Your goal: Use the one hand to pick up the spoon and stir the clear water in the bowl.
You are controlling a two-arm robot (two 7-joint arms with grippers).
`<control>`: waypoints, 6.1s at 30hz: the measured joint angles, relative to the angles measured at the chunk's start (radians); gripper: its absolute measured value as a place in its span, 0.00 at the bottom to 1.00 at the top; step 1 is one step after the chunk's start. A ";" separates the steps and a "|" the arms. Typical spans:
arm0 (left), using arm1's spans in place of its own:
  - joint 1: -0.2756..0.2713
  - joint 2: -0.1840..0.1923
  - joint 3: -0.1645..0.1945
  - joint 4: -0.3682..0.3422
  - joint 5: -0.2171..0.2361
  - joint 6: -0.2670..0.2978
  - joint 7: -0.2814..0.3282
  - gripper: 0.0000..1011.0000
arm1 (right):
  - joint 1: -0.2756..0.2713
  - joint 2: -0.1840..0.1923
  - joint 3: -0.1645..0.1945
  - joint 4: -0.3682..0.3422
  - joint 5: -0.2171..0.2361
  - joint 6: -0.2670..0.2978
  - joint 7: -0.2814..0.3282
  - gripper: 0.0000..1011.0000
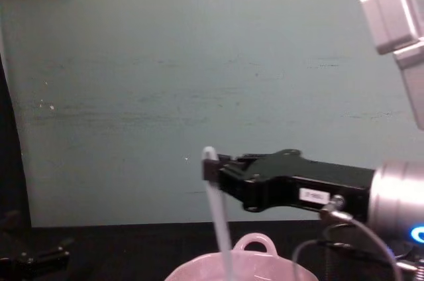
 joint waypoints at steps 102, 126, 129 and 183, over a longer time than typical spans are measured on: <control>0.000 0.000 0.000 0.000 0.000 0.000 0.000 1.00 | 0.031 -0.040 0.074 0.129 0.034 -0.103 -0.016 0.11; 0.000 0.000 0.000 0.000 0.000 0.000 0.000 1.00 | 0.089 -0.135 -0.033 0.185 -0.015 -0.108 0.007 0.11; 0.000 0.000 0.000 0.000 0.000 0.000 0.000 1.00 | 0.113 -0.155 -0.034 0.224 -0.020 -0.119 0.006 0.11; 0.000 0.000 0.000 0.000 0.000 0.000 0.000 1.00 | 0.060 -0.130 -0.036 0.115 -0.052 -0.054 -0.010 0.11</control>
